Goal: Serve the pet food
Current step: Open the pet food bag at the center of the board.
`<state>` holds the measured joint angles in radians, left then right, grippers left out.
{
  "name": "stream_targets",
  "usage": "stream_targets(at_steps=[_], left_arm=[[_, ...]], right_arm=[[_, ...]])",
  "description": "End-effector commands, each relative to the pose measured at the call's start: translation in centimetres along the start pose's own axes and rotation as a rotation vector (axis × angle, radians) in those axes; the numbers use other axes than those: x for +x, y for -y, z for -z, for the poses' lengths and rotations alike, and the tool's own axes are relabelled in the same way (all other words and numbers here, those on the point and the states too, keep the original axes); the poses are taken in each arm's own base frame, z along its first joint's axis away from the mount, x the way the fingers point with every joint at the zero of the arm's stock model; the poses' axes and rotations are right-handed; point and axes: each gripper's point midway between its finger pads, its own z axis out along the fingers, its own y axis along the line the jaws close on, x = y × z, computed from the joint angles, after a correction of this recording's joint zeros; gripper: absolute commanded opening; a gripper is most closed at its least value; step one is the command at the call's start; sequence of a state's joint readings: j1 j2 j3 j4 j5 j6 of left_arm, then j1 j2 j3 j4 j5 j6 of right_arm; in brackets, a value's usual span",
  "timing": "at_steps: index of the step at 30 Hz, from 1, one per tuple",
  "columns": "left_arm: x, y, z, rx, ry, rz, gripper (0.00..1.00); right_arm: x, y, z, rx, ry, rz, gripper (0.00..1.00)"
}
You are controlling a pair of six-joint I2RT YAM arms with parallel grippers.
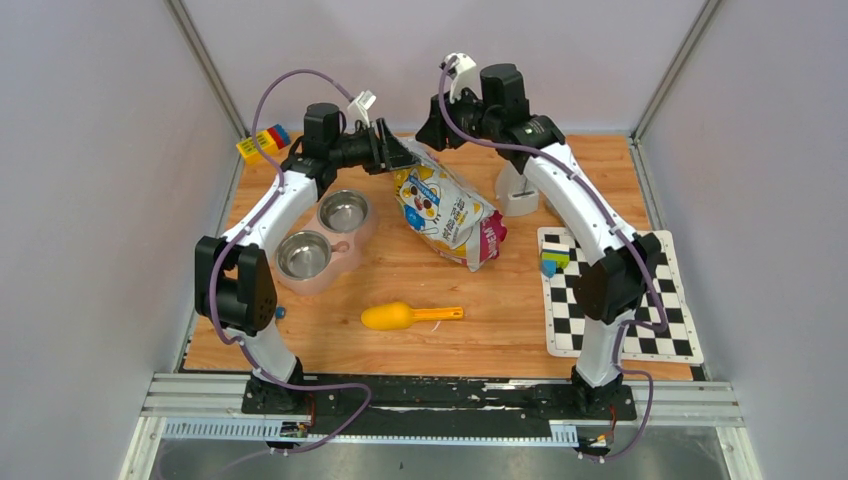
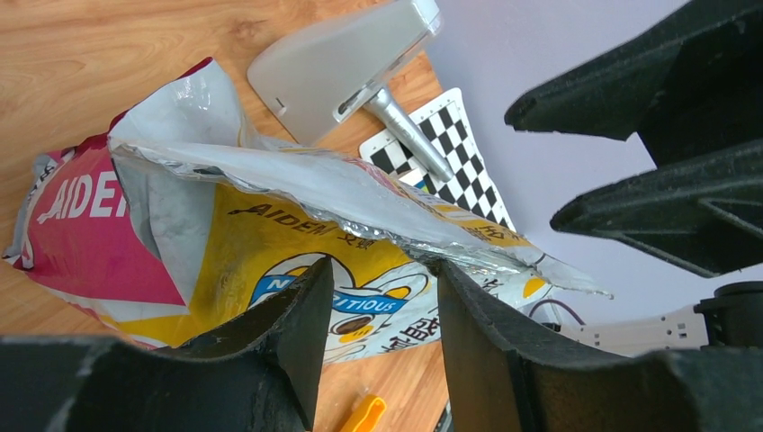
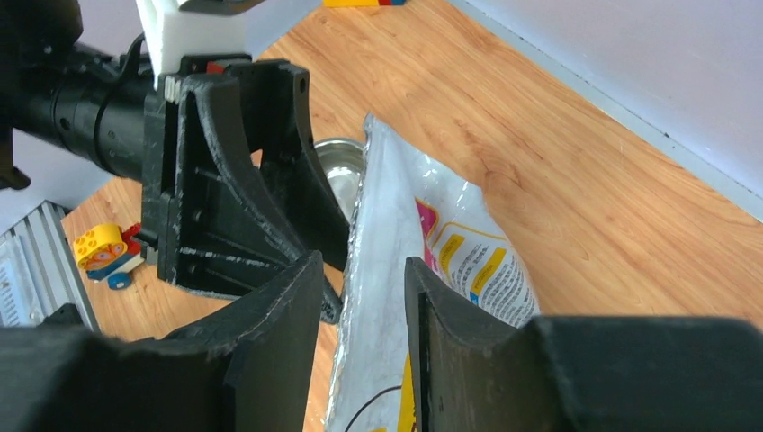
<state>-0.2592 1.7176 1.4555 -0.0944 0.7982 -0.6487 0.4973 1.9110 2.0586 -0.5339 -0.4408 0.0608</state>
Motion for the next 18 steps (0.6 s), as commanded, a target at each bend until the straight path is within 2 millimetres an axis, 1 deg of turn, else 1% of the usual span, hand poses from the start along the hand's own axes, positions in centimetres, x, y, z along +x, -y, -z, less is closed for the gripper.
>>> stream_targets(at_steps=[1, 6, 10, 16, 18], left_arm=[[-1.0, 0.3, 0.1, -0.003, 0.026, -0.034, 0.54], [-1.2, 1.0, 0.0, 0.035, 0.025, -0.016, 0.59], [-1.4, 1.4, -0.1, 0.064, 0.026, -0.004, 0.59], [-1.2, 1.5, -0.4, 0.081, 0.015, 0.016, 0.59], [-1.4, 1.7, -0.4, 0.094, 0.021, 0.009, 0.58]], right_arm=[[-2.2, -2.4, 2.6, -0.033, 0.057, 0.088, 0.39], [-1.1, -1.9, 3.6, -0.004, 0.033, 0.161, 0.35], [-0.6, -2.3, 3.9, -0.012, 0.011, 0.203, 0.30], [1.1, -2.6, 2.4, -0.003, -0.056, 0.253, 0.29], [1.6, -2.6, 1.9, 0.008, -0.070, 0.276, 0.29]])
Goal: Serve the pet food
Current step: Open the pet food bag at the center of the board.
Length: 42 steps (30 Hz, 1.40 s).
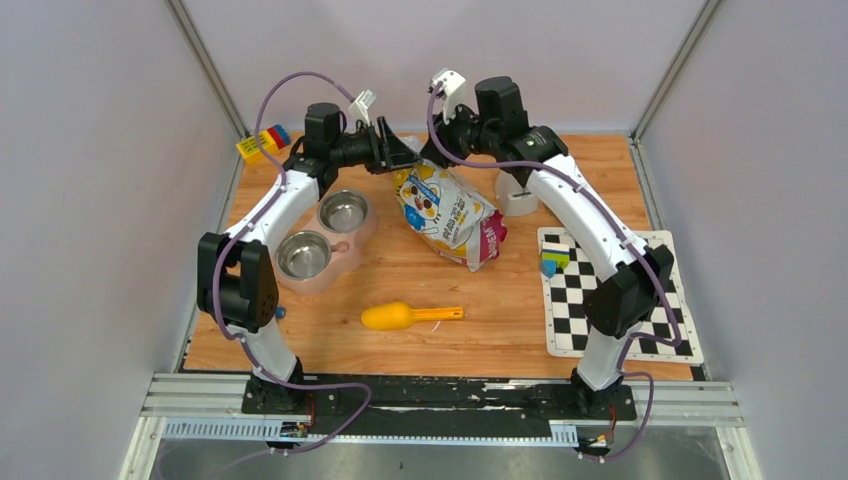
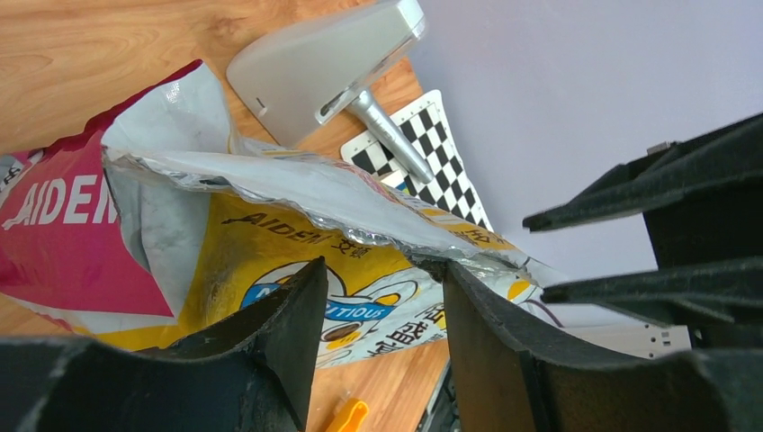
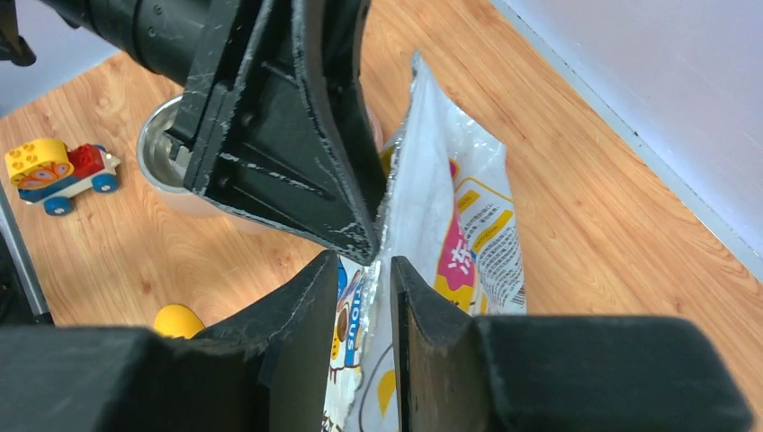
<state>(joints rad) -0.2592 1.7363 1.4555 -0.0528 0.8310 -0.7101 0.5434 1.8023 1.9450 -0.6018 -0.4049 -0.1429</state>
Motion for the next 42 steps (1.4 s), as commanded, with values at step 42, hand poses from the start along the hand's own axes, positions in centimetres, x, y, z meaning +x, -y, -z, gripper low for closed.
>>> stream_targets(at_steps=[42], left_arm=[[-1.6, 2.9, 0.0, 0.138, 0.032, -0.023, 0.35]], right_arm=[[0.7, 1.1, -0.8, 0.111, -0.052, 0.204, 0.08]])
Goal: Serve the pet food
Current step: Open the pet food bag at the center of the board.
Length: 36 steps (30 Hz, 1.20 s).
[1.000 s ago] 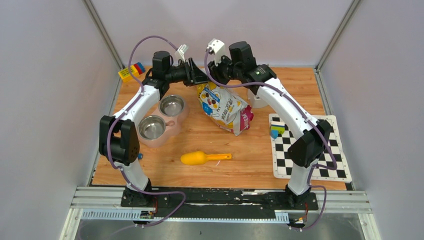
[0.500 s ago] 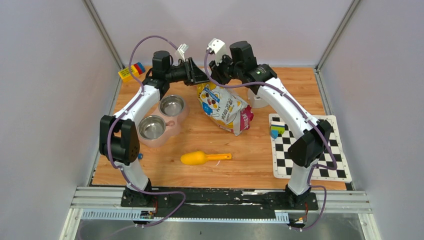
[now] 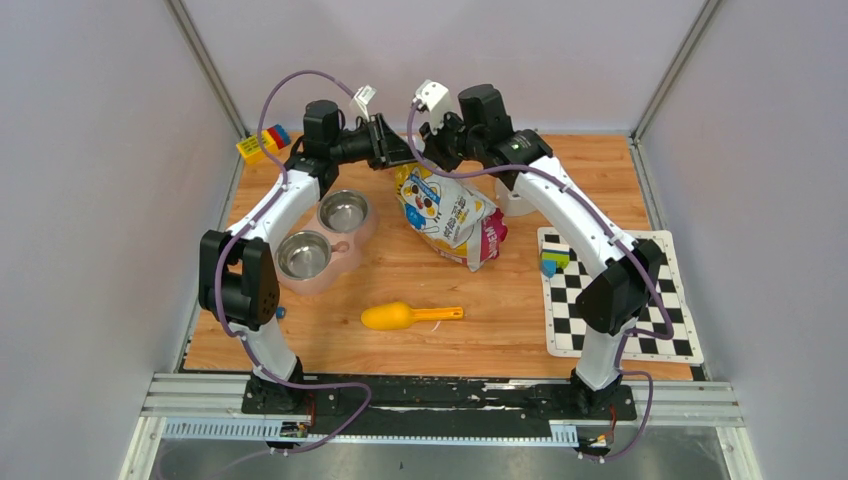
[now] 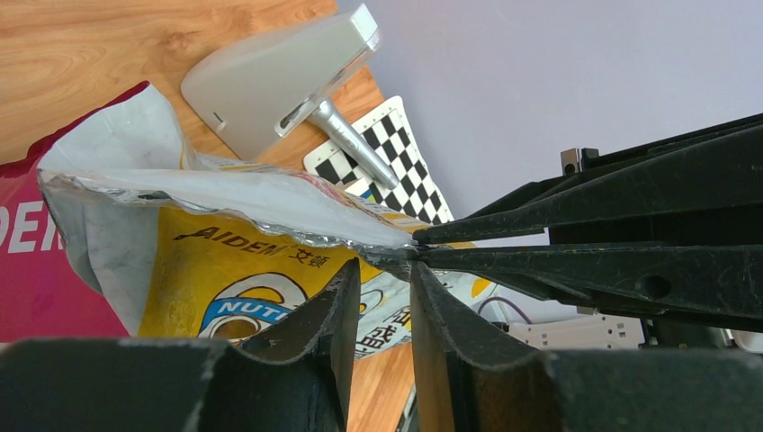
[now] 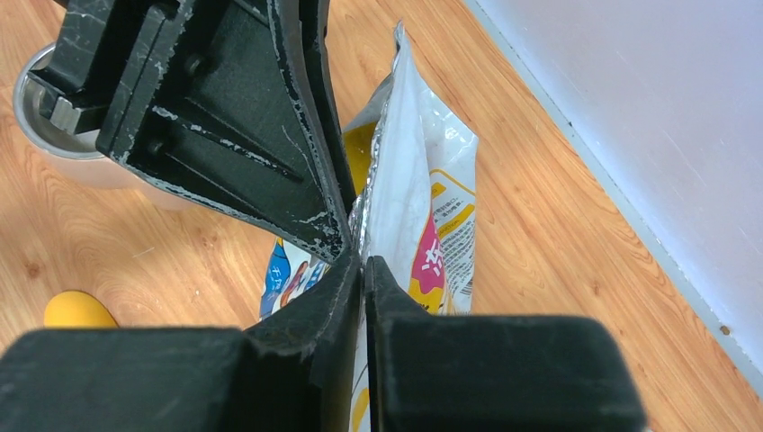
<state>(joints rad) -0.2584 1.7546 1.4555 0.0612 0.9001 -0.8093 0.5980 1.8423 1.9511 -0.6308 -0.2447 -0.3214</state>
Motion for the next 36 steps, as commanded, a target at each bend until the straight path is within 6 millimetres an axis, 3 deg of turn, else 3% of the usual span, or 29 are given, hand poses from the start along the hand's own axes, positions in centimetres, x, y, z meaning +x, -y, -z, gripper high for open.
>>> stream_targets(at_steps=[1, 5, 11, 20, 26, 29, 33, 36], left_arm=[[-0.9, 1.3, 0.1, 0.046, 0.026, -0.049, 0.34], [-0.8, 1.6, 0.2, 0.047, 0.028, -0.054, 0.35], [-0.6, 1.9, 0.1, 0.054, 0.024, -0.063, 0.46], [-0.2, 2.0, -0.6, 0.070, 0.005, -0.058, 0.50], [-0.5, 1.8, -1.0, 0.067, 0.000, -0.052, 0.40], [-0.6, 1.6, -1.2, 0.064, -0.006, -0.045, 0.28], [-0.9, 1.5, -1.5, 0.059, -0.007, -0.044, 0.24], [-1.2, 1.5, -1.6, 0.059, -0.012, -0.040, 0.12]], right_arm=[[-1.3, 0.5, 1.1, 0.027, 0.034, 0.019, 0.04], [-1.5, 0.8, 1.2, 0.043, 0.040, 0.003, 0.00], [-2.4, 0.7, 1.6, 0.025, 0.069, -0.049, 0.00], [-1.5, 1.6, 1.5, 0.006, 0.061, -0.165, 0.00], [-1.4, 1.2, 1.5, -0.038, 0.062, -0.214, 0.00], [-1.4, 0.9, 1.4, -0.055, 0.061, -0.223, 0.00], [-1.4, 0.8, 1.4, -0.063, 0.061, -0.226, 0.00], [-1.3, 0.7, 1.3, -0.068, 0.058, -0.227, 0.00]])
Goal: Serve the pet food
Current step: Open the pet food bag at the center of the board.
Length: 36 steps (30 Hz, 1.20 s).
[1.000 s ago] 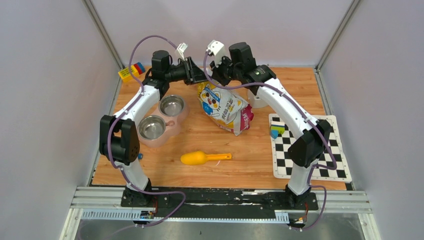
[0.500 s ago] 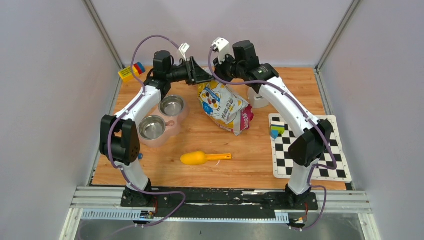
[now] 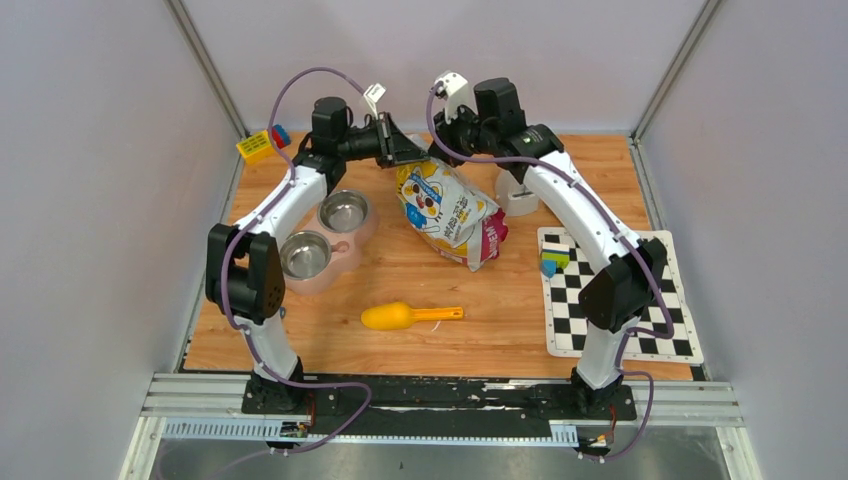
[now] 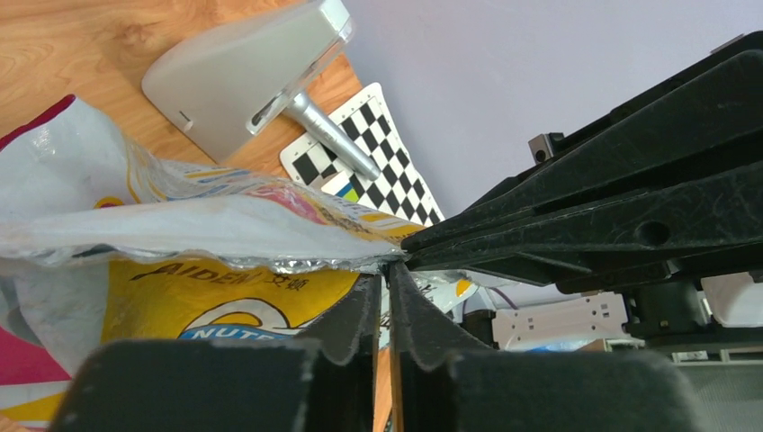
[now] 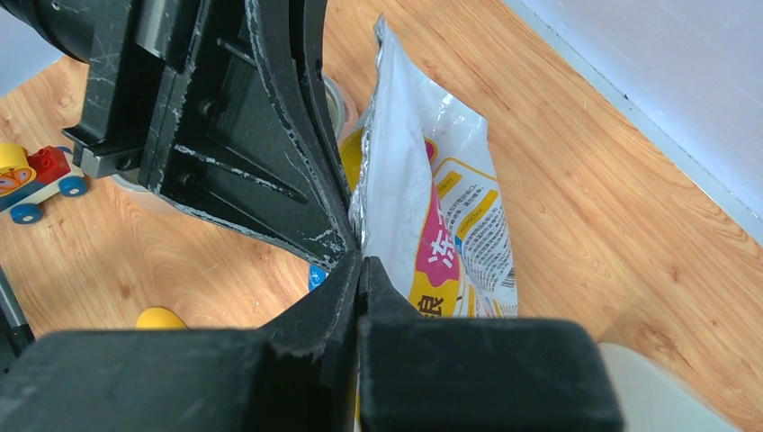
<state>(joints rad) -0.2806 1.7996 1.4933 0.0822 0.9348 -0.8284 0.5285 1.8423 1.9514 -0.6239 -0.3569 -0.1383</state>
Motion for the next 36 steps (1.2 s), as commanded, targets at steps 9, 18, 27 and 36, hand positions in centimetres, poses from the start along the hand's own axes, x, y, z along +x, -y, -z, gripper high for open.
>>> stream_targets(at_steps=[9, 18, 27, 36], left_arm=[[-1.5, 1.3, -0.1, 0.020, 0.035, -0.034, 0.00], [-1.1, 1.9, 0.5, 0.025, 0.052, -0.048, 0.00], [-1.1, 2.3, 0.7, 0.030, 0.058, -0.056, 0.00], [-1.1, 2.5, 0.9, 0.030, 0.061, -0.060, 0.00]], right_arm=[[-1.5, -0.1, 0.6, 0.003, 0.035, -0.011, 0.00], [-2.1, 0.3, 0.6, 0.021, 0.049, -0.012, 0.00], [-2.3, 0.2, 0.5, 0.014, 0.052, -0.019, 0.00], [-2.2, -0.4, 0.3, 0.004, 0.049, 0.003, 0.00]])
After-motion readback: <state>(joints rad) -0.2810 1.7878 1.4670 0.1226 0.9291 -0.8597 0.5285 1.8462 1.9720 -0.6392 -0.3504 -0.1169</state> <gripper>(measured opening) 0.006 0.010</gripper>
